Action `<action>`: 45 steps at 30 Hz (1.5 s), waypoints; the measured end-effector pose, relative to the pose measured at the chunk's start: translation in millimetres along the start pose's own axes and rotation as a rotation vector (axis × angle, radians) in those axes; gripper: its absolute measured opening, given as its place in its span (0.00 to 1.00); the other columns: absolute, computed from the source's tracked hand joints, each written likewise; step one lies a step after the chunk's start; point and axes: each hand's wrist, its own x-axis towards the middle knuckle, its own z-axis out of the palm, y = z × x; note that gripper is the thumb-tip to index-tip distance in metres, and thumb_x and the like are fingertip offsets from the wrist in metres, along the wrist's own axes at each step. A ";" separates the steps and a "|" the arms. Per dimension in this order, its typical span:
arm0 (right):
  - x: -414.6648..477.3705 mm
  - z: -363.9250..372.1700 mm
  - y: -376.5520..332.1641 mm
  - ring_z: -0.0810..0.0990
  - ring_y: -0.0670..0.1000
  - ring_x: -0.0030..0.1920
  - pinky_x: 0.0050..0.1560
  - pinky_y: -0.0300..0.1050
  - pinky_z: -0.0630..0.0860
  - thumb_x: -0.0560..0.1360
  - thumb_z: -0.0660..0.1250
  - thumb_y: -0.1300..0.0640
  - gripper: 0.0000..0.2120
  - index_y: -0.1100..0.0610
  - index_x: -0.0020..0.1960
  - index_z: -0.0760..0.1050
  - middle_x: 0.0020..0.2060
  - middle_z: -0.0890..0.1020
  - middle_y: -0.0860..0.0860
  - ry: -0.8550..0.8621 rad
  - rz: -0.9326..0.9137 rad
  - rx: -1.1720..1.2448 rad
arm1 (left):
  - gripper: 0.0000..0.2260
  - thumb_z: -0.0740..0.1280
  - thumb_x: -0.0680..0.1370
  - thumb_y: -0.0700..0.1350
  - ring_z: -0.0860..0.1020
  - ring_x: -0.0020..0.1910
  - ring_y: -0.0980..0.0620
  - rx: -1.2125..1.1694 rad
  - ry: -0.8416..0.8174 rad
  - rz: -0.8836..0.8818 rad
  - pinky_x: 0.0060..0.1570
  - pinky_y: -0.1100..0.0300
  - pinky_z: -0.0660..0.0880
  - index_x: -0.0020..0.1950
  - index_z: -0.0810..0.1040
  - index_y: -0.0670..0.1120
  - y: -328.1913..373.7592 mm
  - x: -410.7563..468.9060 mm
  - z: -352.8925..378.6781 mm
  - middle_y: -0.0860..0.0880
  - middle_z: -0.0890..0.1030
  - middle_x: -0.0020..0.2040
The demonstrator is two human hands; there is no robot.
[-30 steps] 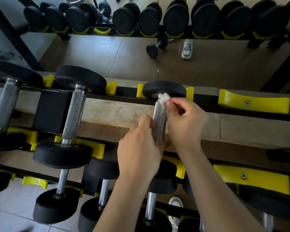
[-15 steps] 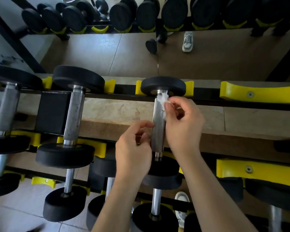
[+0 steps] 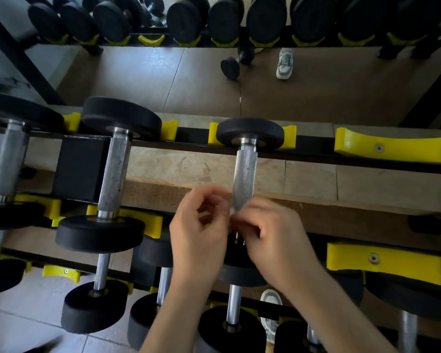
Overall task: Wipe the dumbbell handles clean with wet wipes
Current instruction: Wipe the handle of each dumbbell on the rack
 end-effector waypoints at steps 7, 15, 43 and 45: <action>23.0 -8.7 4.6 0.76 0.43 0.44 0.45 0.35 0.74 0.75 0.69 0.59 0.07 0.54 0.52 0.82 0.44 0.79 0.47 0.054 0.067 0.050 | 0.09 0.76 0.70 0.44 0.79 0.44 0.62 0.240 -0.084 0.053 0.43 0.72 0.74 0.45 0.81 0.57 2.4 -7.6 -2.8 0.59 0.80 0.43; -5.1 -9.9 -0.5 0.79 0.34 0.46 0.44 0.26 0.73 0.73 0.72 0.62 0.13 0.45 0.51 0.80 0.42 0.81 0.38 -0.030 0.294 0.381 | 0.09 0.70 0.74 0.53 0.79 0.42 0.62 0.498 -0.036 0.069 0.41 0.68 0.76 0.54 0.82 0.53 12.8 -14.6 -3.4 0.59 0.82 0.44; -5.8 -4.6 19.1 0.80 0.44 0.41 0.41 0.35 0.77 0.72 0.72 0.66 0.14 0.48 0.49 0.77 0.39 0.80 0.44 0.114 0.383 0.605 | 0.09 0.65 0.77 0.41 0.75 0.34 0.59 0.526 0.014 -0.107 0.32 0.69 0.68 0.42 0.83 0.51 30.0 53.5 38.3 0.56 0.78 0.33; -4.2 -6.7 19.2 0.80 0.45 0.41 0.42 0.37 0.78 0.73 0.71 0.65 0.13 0.49 0.51 0.77 0.39 0.80 0.45 0.091 0.384 0.643 | 0.08 0.67 0.78 0.42 0.77 0.36 0.59 0.217 0.118 -0.143 0.36 0.67 0.71 0.45 0.84 0.53 28.6 61.1 46.1 0.55 0.82 0.35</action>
